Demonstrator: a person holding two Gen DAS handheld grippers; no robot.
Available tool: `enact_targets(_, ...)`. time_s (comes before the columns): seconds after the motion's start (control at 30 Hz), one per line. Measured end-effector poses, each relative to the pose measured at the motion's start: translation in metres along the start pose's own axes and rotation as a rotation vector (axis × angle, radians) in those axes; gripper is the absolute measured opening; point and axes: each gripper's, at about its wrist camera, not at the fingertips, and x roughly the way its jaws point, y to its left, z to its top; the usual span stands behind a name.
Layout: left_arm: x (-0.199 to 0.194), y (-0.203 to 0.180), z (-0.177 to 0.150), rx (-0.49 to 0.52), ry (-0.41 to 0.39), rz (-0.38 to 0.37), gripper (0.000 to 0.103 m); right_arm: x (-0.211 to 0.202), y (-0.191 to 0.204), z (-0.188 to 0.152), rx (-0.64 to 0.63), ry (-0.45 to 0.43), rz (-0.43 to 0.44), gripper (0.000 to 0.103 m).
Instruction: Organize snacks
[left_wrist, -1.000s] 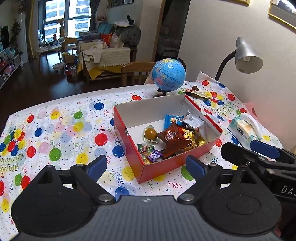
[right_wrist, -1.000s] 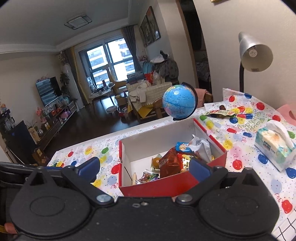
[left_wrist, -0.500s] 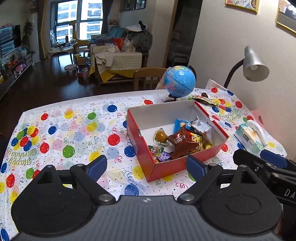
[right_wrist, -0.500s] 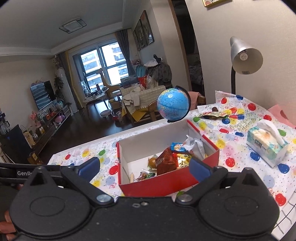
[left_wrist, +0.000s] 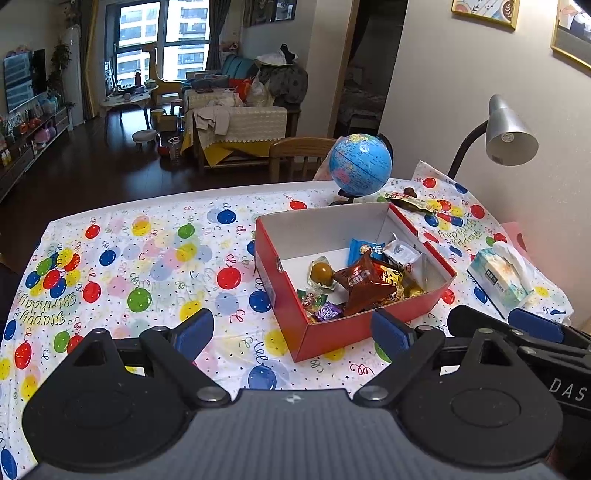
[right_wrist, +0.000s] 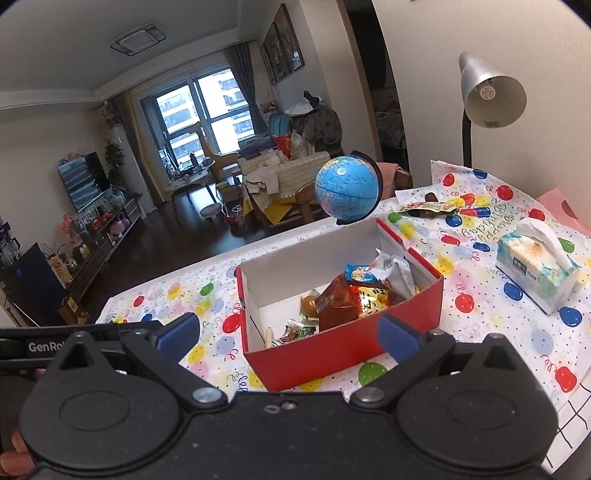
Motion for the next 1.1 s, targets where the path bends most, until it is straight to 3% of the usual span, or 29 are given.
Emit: enact_targets(1.1,-0.0067,0.0047,-0.0023,-0.016,-0.018,0.01,0.093,0.0027,0.0023,0.0061,0.003,0.003,-0.004,0.103)
